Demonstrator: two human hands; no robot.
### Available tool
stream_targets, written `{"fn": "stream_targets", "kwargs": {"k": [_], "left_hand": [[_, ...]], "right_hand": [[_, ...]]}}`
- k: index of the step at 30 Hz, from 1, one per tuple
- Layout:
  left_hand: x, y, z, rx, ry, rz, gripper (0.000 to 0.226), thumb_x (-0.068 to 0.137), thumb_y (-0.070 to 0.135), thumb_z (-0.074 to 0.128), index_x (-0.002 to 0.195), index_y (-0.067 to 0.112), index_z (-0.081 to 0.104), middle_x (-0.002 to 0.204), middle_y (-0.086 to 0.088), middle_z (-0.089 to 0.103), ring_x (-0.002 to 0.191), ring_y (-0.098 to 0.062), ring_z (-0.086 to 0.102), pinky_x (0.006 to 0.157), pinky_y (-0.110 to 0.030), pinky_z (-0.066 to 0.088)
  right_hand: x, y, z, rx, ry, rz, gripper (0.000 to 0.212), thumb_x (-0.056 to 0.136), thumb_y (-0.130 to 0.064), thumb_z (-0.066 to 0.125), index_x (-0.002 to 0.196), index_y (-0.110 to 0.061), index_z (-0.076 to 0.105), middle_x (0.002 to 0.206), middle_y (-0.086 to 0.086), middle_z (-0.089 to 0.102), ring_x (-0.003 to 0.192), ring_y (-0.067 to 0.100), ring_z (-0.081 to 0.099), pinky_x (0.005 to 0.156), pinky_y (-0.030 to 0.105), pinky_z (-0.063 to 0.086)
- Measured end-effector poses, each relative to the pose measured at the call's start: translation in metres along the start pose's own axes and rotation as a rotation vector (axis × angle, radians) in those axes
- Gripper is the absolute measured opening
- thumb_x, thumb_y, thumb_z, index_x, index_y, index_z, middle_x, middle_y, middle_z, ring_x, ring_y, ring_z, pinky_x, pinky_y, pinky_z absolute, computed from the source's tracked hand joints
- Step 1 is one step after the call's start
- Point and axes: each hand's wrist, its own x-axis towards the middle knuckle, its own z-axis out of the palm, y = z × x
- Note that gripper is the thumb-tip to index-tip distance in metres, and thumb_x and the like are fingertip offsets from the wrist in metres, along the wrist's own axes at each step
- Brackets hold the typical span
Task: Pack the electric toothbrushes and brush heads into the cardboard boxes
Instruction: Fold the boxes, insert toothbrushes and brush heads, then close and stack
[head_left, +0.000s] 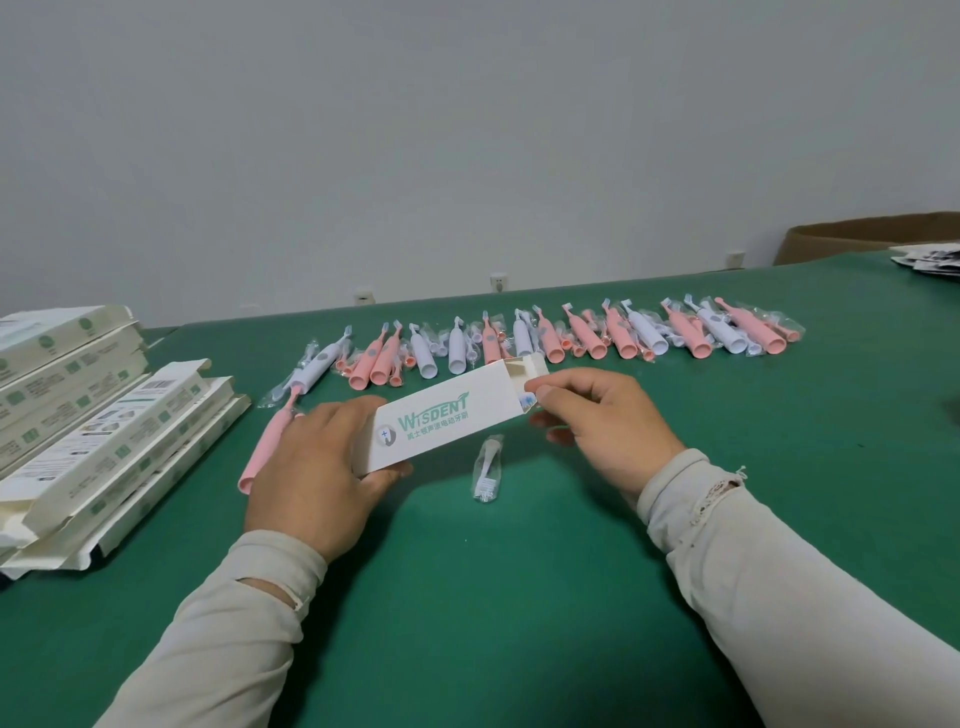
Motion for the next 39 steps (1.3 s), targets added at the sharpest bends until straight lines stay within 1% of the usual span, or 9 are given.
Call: {"fn": "stream_targets", "kwargs": {"k": [3, 12, 17, 20, 24, 26, 28, 34, 39], "left_hand": [[0.0, 0.0, 0.0, 0.02, 0.004, -0.006, 0.066, 0.078, 0.048, 0.076, 0.137, 0.037, 0.049, 0.128, 0.008, 0.058, 0.117, -0.02, 0.048, 0.095, -0.04, 0.043], [0.0, 0.001, -0.001, 0.036, -0.003, -0.016, 0.058, 0.078, 0.051, 0.075, 0.129, 0.036, 0.053, 0.121, 0.01, 0.059, 0.113, -0.017, 0.049, 0.09, -0.041, 0.046], [0.0, 0.002, -0.001, 0.015, 0.005, -0.037, 0.051, 0.078, 0.056, 0.072, 0.122, 0.042, 0.051, 0.112, 0.014, 0.058, 0.102, -0.013, 0.048, 0.077, -0.038, 0.046], [0.0, 0.002, -0.002, 0.006, -0.014, -0.03, 0.051, 0.078, 0.056, 0.073, 0.122, 0.041, 0.051, 0.11, 0.013, 0.058, 0.098, -0.013, 0.047, 0.076, -0.039, 0.048], [0.001, 0.002, -0.002, 0.0, -0.031, -0.027, 0.054, 0.077, 0.053, 0.076, 0.124, 0.039, 0.052, 0.111, 0.012, 0.059, 0.098, -0.013, 0.047, 0.077, -0.037, 0.046], [0.001, 0.001, -0.001, -0.013, -0.033, -0.024, 0.055, 0.077, 0.053, 0.076, 0.124, 0.038, 0.052, 0.111, 0.012, 0.06, 0.097, -0.013, 0.047, 0.077, -0.036, 0.045], [0.001, 0.001, -0.001, -0.022, -0.046, -0.011, 0.056, 0.077, 0.053, 0.076, 0.125, 0.039, 0.051, 0.11, 0.012, 0.059, 0.097, -0.012, 0.047, 0.076, -0.036, 0.044], [0.001, 0.0, 0.001, -0.057, -0.07, -0.015, 0.055, 0.076, 0.053, 0.076, 0.123, 0.04, 0.05, 0.106, 0.014, 0.057, 0.094, -0.011, 0.049, 0.072, -0.033, 0.04], [0.001, -0.002, 0.001, -0.031, -0.083, -0.027, 0.054, 0.078, 0.047, 0.078, 0.123, 0.039, 0.05, 0.106, 0.014, 0.056, 0.094, -0.011, 0.049, 0.072, -0.032, 0.04]], "right_hand": [[0.0, 0.0, 0.001, 0.112, 0.006, 0.085, 0.024, 0.093, -0.01, 0.066, 0.075, -0.019, 0.078, 0.083, -0.002, 0.077, 0.073, 0.012, 0.071, 0.064, 0.028, 0.054], [0.002, 0.003, -0.004, 0.065, -0.041, 0.119, 0.02, 0.087, -0.01, 0.074, 0.07, -0.021, 0.078, 0.076, 0.001, 0.075, 0.072, 0.015, 0.07, 0.064, 0.028, 0.054], [0.001, 0.002, -0.004, 0.023, -0.059, 0.036, 0.019, 0.088, -0.017, 0.075, 0.072, -0.028, 0.077, 0.075, -0.004, 0.073, 0.074, 0.017, 0.069, 0.07, 0.033, 0.056], [-0.002, 0.0, -0.001, -0.04, -0.018, -0.057, 0.019, 0.089, -0.016, 0.073, 0.079, -0.032, 0.076, 0.086, -0.008, 0.074, 0.08, 0.024, 0.07, 0.08, 0.035, 0.057], [-0.003, -0.001, -0.001, -0.152, 0.009, -0.187, 0.016, 0.09, -0.019, 0.073, 0.086, -0.035, 0.074, 0.078, -0.022, 0.068, 0.07, 0.003, 0.057, 0.068, 0.01, 0.045], [-0.003, -0.001, -0.002, -0.176, -0.003, -0.197, 0.014, 0.09, -0.02, 0.072, 0.086, -0.034, 0.073, 0.07, -0.03, 0.065, 0.063, -0.005, 0.052, 0.063, 0.006, 0.04], [-0.003, 0.0, -0.002, -0.172, -0.012, -0.19, 0.013, 0.091, -0.021, 0.071, 0.085, -0.032, 0.073, 0.069, -0.029, 0.065, 0.062, -0.004, 0.052, 0.065, 0.009, 0.042], [-0.002, -0.003, -0.006, -0.137, -0.094, -0.19, 0.009, 0.092, -0.02, 0.07, 0.086, -0.026, 0.074, 0.079, -0.014, 0.07, 0.077, 0.012, 0.06, 0.083, 0.037, 0.056], [-0.002, -0.002, -0.011, -0.249, -0.157, -0.206, 0.015, 0.094, -0.022, 0.068, 0.1, -0.035, 0.072, 0.078, -0.027, 0.067, 0.07, 0.006, 0.055, 0.069, 0.015, 0.046]]}}
